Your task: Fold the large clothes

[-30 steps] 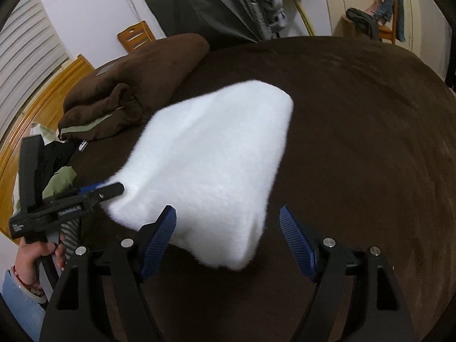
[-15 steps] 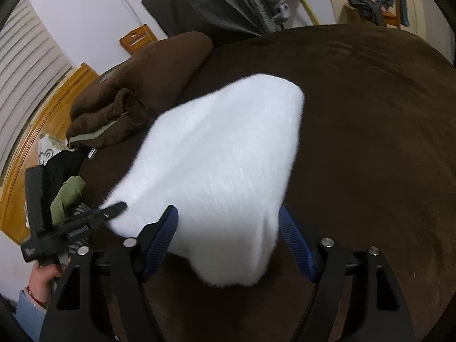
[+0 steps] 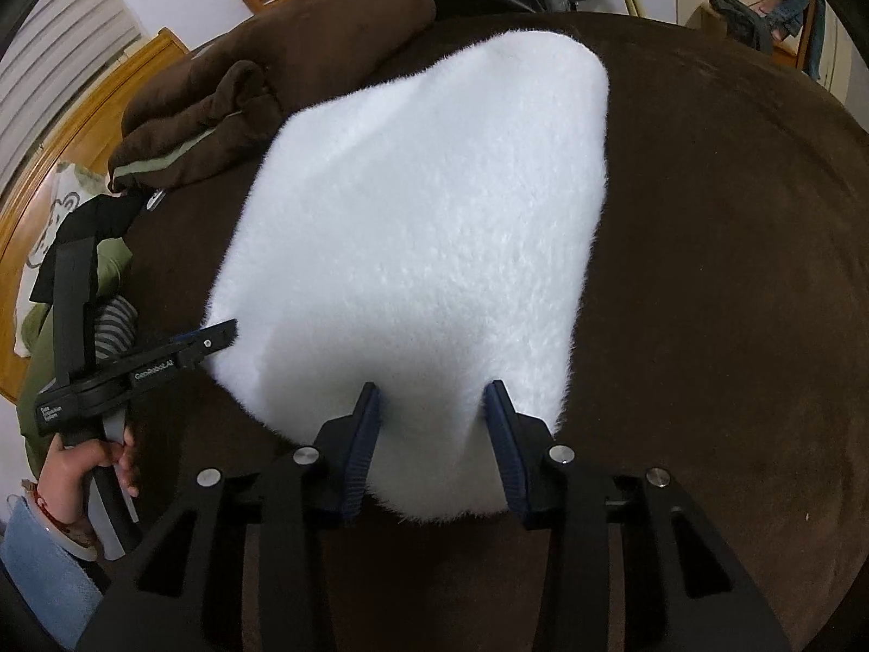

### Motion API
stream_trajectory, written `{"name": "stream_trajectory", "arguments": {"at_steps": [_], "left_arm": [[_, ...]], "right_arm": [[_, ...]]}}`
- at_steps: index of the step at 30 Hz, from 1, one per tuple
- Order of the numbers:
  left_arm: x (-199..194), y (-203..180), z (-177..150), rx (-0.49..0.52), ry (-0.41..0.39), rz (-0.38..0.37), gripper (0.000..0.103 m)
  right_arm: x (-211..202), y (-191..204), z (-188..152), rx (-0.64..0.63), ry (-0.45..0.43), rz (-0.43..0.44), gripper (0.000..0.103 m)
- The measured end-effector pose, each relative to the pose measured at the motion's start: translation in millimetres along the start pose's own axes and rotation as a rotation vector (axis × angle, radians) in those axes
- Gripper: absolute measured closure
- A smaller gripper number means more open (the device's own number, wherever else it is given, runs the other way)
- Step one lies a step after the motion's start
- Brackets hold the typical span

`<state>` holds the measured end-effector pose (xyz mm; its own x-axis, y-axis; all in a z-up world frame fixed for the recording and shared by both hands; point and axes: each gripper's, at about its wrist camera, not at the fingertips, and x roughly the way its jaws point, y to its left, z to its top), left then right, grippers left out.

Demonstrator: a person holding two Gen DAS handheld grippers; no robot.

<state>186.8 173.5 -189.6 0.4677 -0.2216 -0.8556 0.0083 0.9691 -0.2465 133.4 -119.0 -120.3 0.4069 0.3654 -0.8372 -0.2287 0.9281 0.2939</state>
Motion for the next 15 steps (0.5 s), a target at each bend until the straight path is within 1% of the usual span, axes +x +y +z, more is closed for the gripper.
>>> {"name": "stream_trajectory", "arguments": {"at_steps": [3,8,12,13,14,15], "left_arm": [[1,-4,-1,0.036,-0.009,0.013,0.071],[3,1,2,0.017,-0.006,-0.004,0.069],[-2,-3,3,0.059,-0.004,-0.002,0.069],[-5,-4,5,0.064,-0.001,-0.011,0.069],[-8,-4,7,0.06,0.001,-0.025,0.071],[-13,-4,9,0.043,0.004,-0.049,0.071]], "right_arm": [[1,-2,-1,-0.006,-0.003,-0.004,0.063],[2,0,1,-0.011,-0.002,-0.004,0.063],[-2,-2,5,-0.011,-0.002,0.005,0.062],[-4,-5,7,0.001,-0.003,0.013,0.06],[-6,-7,8,0.016,-0.004,0.023,0.056],[-9,-10,10,0.037,-0.003,0.031,0.054]]}}
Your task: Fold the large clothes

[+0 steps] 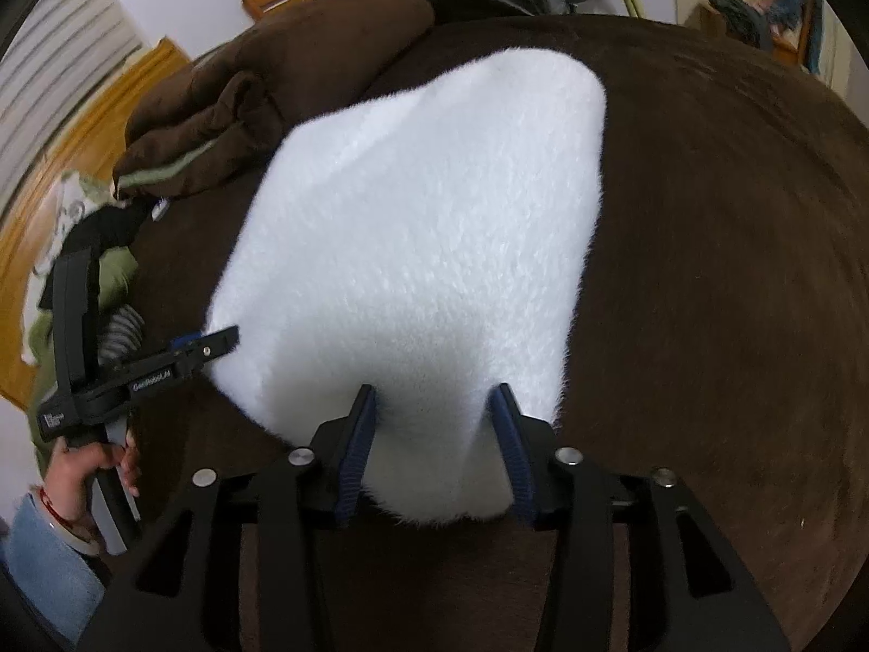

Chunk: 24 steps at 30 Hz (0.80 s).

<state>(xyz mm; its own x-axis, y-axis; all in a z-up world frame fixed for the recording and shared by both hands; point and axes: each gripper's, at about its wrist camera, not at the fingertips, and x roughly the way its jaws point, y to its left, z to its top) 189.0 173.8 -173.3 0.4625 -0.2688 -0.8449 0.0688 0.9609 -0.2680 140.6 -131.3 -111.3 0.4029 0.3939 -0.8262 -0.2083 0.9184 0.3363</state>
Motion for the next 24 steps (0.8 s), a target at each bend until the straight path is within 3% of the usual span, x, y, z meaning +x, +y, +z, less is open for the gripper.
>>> {"name": "stream_trajectory", "arguments": {"at_steps": [3,4,5,7,10,13,18,24], "left_arm": [[-14,-4,9,-0.002,0.004,-0.024,0.07],[-19,-5,12,-0.001,0.002,-0.031,0.062],[-23,-6,17,0.0,-0.002,-0.034,0.044],[-31,-8,25,0.012,-0.025,-0.052,0.031],[-35,-11,41,0.034,-0.032,-0.056,0.02],[-28,-8,48,0.056,-0.001,-0.057,0.019],[10,1,58,0.052,0.117,-0.075,0.019],[44,22,59,-0.024,0.186,-0.239,0.018]], "right_arm": [[-14,-11,4,0.039,-0.03,0.03,0.048],[-18,-13,6,0.048,-0.041,0.032,0.039],[-22,-16,8,0.058,-0.055,0.036,0.036],[-27,-25,13,0.079,-0.08,0.04,0.034],[-27,-44,22,0.15,-0.093,0.071,0.024],[-20,-64,29,0.234,-0.088,0.154,0.021],[5,-92,38,0.359,-0.077,0.272,0.021],[38,-113,43,0.432,-0.041,0.382,0.021]]}}
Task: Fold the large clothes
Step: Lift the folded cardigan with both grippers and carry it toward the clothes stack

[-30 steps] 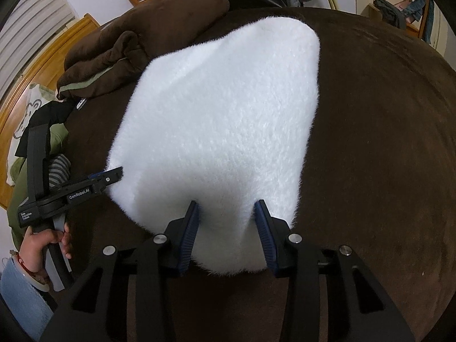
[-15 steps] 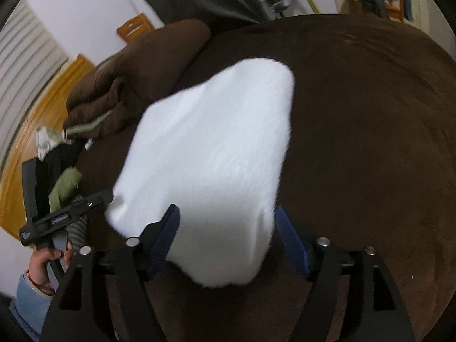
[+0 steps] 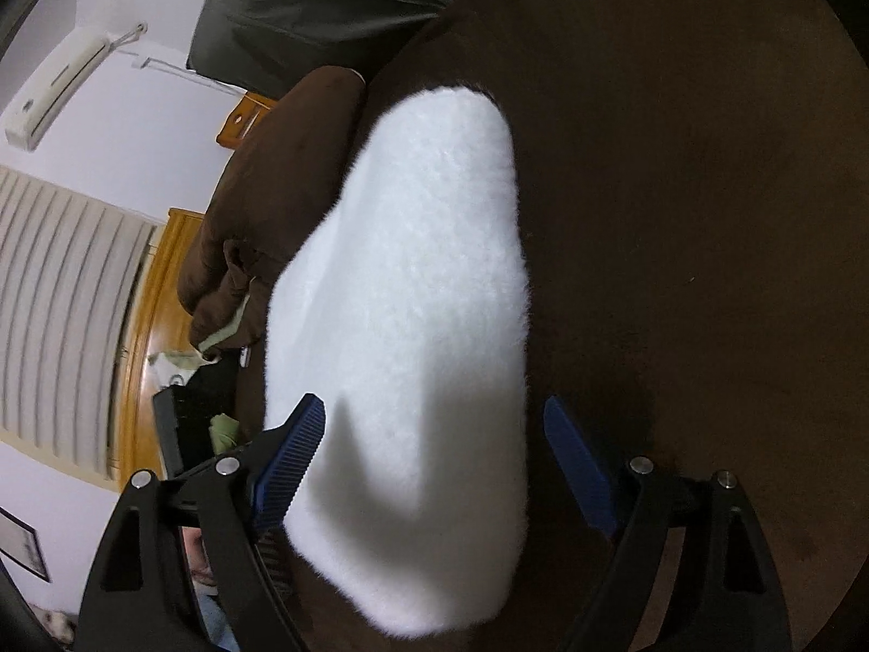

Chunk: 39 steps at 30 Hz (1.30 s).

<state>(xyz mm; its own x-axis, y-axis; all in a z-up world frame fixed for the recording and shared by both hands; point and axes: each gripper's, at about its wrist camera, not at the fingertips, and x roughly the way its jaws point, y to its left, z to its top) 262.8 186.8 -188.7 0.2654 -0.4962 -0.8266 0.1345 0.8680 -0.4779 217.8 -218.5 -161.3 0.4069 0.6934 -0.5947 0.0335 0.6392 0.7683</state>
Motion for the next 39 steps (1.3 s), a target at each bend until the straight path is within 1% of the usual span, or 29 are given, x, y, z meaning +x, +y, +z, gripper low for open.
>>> {"name": "stream_trajectory", "arguments": {"at_steps": [3,7,9,14,17,19,22,23,25,26,27,28,29,30,31,32,34,35,39], "left_arm": [[10,13,-2,-0.038,0.013,-0.078,0.016],[22,28,-4,-0.066,0.029,-0.174,0.012],[25,30,-4,-0.052,0.024,-0.211,0.011],[26,31,-3,-0.024,0.012,-0.279,0.011],[28,31,-2,-0.035,0.002,-0.33,0.011],[28,28,-4,-0.046,-0.001,-0.357,0.011],[27,19,-9,-0.001,0.043,-0.355,0.012],[30,16,-10,0.011,0.067,-0.364,0.013],[32,13,-10,0.019,0.089,-0.363,0.016],[31,13,-11,0.017,0.094,-0.366,0.022],[32,12,-13,0.012,0.1,-0.371,0.025],[36,10,-11,0.008,0.097,-0.374,0.028],[35,10,-14,0.002,0.088,-0.382,0.035],[34,11,-18,-0.011,0.076,-0.402,0.041],[39,4,-16,-0.025,0.063,-0.409,0.046],[36,2,-18,-0.019,0.048,-0.398,0.048],[32,-2,-23,-0.011,0.021,-0.379,0.053],[30,-6,-24,-0.009,0.012,-0.368,0.056],[21,-23,-27,0.025,-0.009,-0.315,0.06]], "right_arm": [[10,-10,3,0.009,0.016,0.023,0.02],[20,-24,6,0.053,0.028,0.108,0.02],[25,-30,7,0.074,0.038,0.155,0.019],[31,-36,7,0.075,0.043,0.216,0.019],[36,-33,11,0.06,0.064,0.25,0.019],[42,-29,14,0.048,0.079,0.255,0.018],[46,-26,17,0.042,0.084,0.25,0.018],[46,-26,18,0.044,0.086,0.25,0.018],[45,-26,18,0.045,0.087,0.244,0.018],[44,-26,17,0.045,0.087,0.238,0.021],[44,-25,17,0.044,0.088,0.228,0.023],[43,-25,16,0.047,0.086,0.213,0.027],[43,-25,15,0.051,0.082,0.198,0.034],[42,-24,15,0.05,0.078,0.186,0.036],[38,-24,12,0.043,0.07,0.17,0.04],[36,-22,12,0.037,0.062,0.159,0.045],[35,-17,11,0.026,0.053,0.144,0.05],[34,-15,11,0.018,0.051,0.139,0.052],[29,-10,13,-0.013,0.051,0.129,0.055]]}}
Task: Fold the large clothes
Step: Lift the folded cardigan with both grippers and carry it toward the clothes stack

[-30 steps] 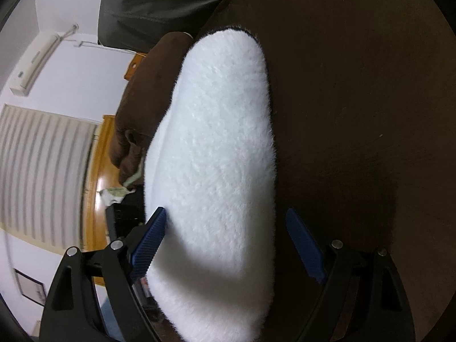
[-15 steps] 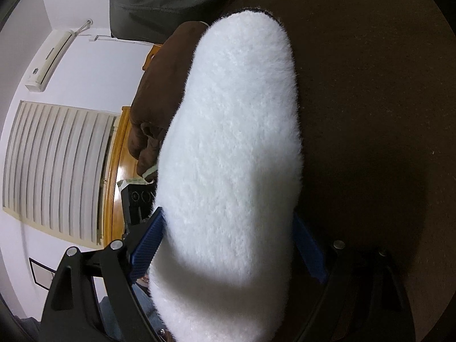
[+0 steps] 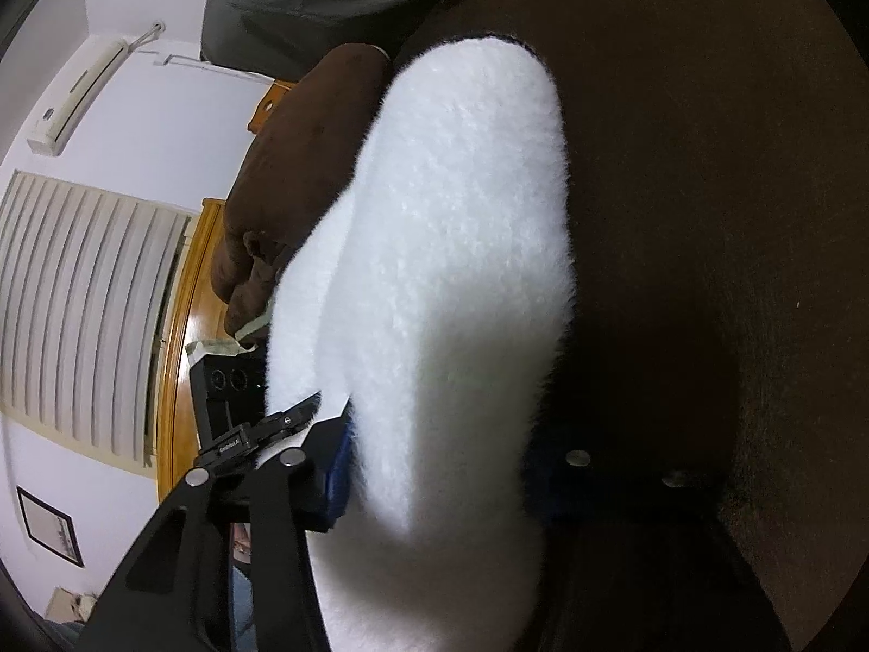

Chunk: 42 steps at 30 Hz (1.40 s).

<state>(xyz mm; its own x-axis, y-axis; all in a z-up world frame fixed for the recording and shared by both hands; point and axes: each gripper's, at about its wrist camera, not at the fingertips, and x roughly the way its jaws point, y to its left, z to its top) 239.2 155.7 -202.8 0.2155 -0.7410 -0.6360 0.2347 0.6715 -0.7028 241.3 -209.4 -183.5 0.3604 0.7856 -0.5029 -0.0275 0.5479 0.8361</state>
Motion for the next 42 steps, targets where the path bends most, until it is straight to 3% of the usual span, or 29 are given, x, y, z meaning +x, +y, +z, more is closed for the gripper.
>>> {"name": "stream_trajectory", "arguments": {"at_steps": [6,10,23,31,42], "left_arm": [[-4,-22,-4,0.013,-0.005,0.042,0.061],[-11,-37,-6,0.057,-0.012,0.108,0.062],[-74,-90,-21,0.135,-0.1,0.225,0.062],[-107,-120,-42,0.14,-0.137,0.259,0.062],[-124,-151,-85,0.128,-0.147,0.29,0.062]], "right_arm": [[-9,13,2,-0.041,-0.023,0.014,0.058],[-17,22,0,-0.09,-0.024,0.021,0.06],[-59,71,-5,-0.204,-0.041,0.069,0.06],[-91,96,-26,-0.248,-0.042,0.09,0.06],[-114,121,-57,-0.264,-0.018,0.09,0.061]]}}
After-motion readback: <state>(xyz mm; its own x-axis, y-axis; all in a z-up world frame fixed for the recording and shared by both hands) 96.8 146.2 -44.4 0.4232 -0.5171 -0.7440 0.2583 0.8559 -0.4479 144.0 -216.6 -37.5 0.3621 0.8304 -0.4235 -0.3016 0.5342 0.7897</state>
